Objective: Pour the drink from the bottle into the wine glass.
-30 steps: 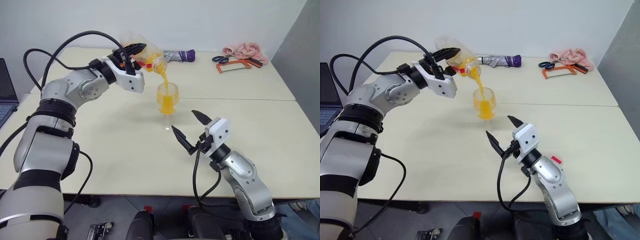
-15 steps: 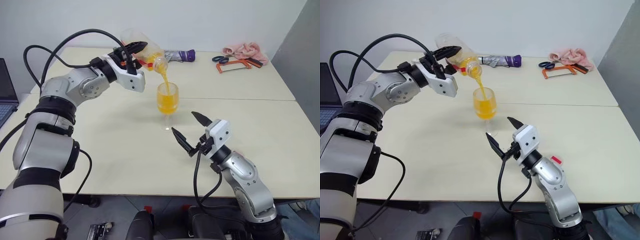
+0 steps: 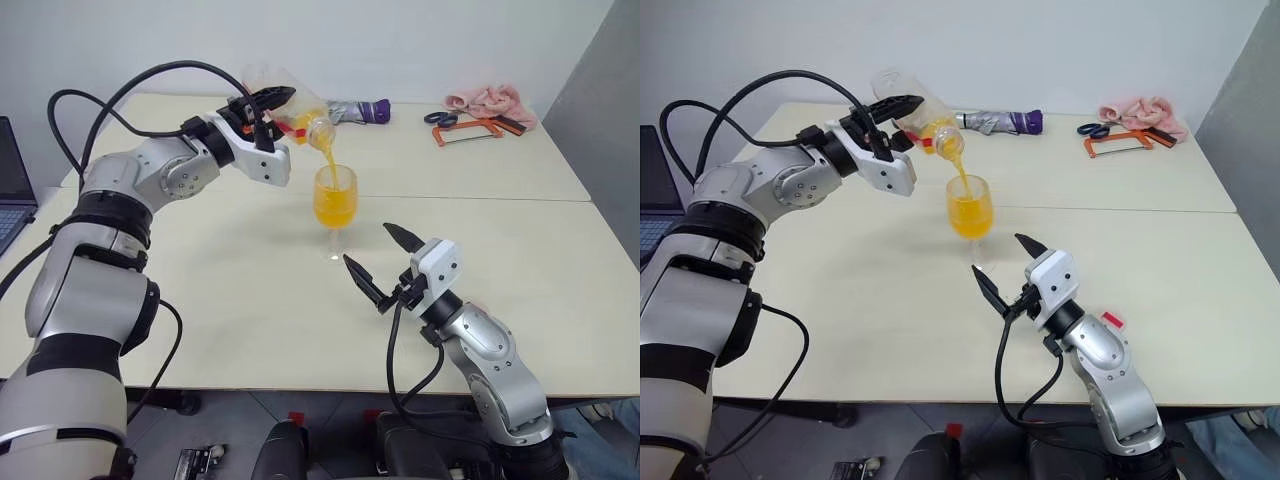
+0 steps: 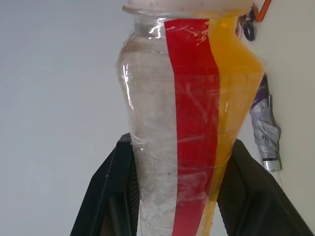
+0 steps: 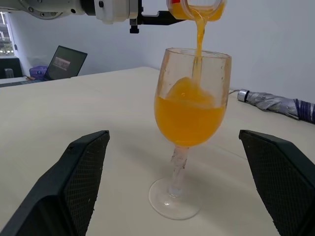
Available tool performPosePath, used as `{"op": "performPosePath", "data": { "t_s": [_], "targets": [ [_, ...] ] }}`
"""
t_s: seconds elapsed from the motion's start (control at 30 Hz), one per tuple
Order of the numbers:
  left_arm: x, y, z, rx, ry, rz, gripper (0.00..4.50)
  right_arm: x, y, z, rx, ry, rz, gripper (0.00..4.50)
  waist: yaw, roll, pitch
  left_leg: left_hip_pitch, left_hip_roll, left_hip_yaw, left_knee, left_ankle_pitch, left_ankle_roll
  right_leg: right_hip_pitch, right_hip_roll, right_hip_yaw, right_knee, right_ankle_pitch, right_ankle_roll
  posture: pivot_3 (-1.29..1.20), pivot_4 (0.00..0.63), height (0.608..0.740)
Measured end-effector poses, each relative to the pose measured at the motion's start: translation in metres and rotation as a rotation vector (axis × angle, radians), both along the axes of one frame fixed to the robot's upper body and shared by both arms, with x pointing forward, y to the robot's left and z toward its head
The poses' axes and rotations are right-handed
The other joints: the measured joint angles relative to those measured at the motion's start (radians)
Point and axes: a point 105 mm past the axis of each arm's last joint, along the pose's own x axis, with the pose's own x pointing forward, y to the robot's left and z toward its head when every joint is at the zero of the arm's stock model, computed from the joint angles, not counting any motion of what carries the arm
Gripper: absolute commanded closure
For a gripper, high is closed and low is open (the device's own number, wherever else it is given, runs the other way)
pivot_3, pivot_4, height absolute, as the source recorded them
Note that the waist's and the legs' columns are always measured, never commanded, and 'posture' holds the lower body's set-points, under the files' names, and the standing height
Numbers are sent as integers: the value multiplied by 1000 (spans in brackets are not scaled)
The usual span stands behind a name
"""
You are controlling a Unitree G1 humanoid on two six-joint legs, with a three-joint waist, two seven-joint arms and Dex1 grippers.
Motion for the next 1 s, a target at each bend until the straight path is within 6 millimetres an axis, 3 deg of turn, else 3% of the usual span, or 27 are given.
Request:
{"op": "performPosePath", "data": {
  "t_s": [0.63, 1.0],
  "targets": [
    [1, -5, 4, -32, 10, -10, 2819, 0, 1, 0, 0, 1, 3, 0, 0, 0, 0, 0, 0, 0, 0, 0, 0, 0, 0, 0, 0, 0, 0, 0, 150, 740],
    [0, -13, -9, -275, 191, -82, 2819, -1, 3, 0, 2, -6, 10, 0, 0, 0, 0, 0, 0, 0, 1, 0, 0, 0, 0, 0, 1, 0, 0, 0, 150, 740]
  ]
}}
